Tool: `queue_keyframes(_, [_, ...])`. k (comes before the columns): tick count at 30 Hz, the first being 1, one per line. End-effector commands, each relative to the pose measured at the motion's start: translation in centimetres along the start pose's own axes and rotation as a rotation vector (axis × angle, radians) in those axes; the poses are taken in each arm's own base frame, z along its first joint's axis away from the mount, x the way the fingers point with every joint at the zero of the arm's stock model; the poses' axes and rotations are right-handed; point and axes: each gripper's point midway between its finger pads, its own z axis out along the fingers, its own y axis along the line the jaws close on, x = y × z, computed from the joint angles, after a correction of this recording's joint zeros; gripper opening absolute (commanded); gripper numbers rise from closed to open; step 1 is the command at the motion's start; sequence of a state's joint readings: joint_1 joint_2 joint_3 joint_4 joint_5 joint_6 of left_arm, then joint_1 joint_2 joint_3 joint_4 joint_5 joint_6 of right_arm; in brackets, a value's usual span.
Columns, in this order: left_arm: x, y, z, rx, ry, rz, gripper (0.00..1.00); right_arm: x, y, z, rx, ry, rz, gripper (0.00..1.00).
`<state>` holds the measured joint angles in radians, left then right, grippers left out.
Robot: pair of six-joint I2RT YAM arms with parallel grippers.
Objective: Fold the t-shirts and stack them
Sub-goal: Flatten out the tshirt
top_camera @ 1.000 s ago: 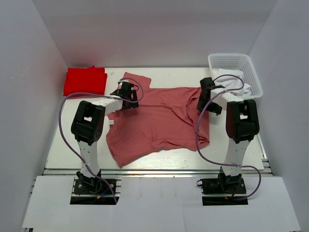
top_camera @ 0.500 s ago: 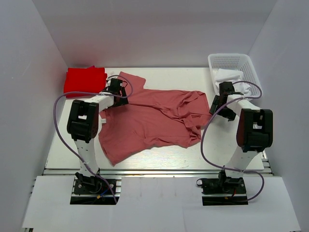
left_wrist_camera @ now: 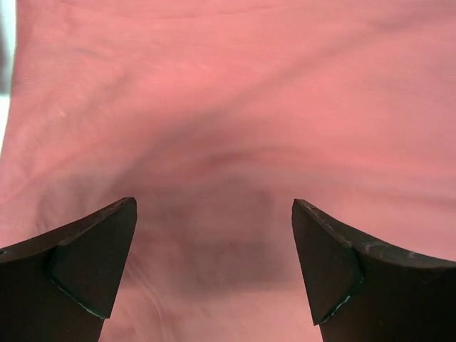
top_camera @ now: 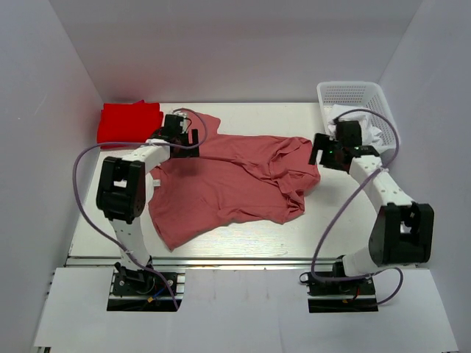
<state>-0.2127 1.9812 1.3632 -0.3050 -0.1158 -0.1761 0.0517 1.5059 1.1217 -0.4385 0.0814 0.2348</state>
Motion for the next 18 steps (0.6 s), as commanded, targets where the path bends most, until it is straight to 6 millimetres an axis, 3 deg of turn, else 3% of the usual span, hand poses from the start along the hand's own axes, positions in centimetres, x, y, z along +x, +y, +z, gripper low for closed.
queue_keyframes(1, [-4.4,-2.8,-6.3,0.173,-0.16,-0.007,1.0,3.0,5.6,-2.3,-0.223,0.019,-0.146,0.89])
queue_keyframes(2, [-2.7,-2.9,-6.5,0.188,-0.128,-0.033,1.0,4.1,6.4,-2.5,-0.239,0.038,-0.174,0.87])
queue_keyframes(6, [-0.1,-4.0,-7.8,0.259,-0.112,-0.063,1.0,7.8,8.7,-3.3,-0.309,0.126,-0.252,0.77])
queue_keyframes(7, [1.2,-3.8,-7.6,0.256,-0.093,-0.072,1.0,9.9,9.3,-3.3,-0.32,0.179,-0.29,0.75])
queue_keyframes(10, [3.8,-3.7,-7.3,0.258,-0.039,-0.083,1.0,12.1,10.5,-3.2,-0.355,0.218,-0.341,0.72])
queue_keyframes(18, [7.2,-2.4,-5.4,0.185,0.038,-0.126,1.0,13.6,9.5,-1.5,-0.238,0.252,-0.315,0.58])
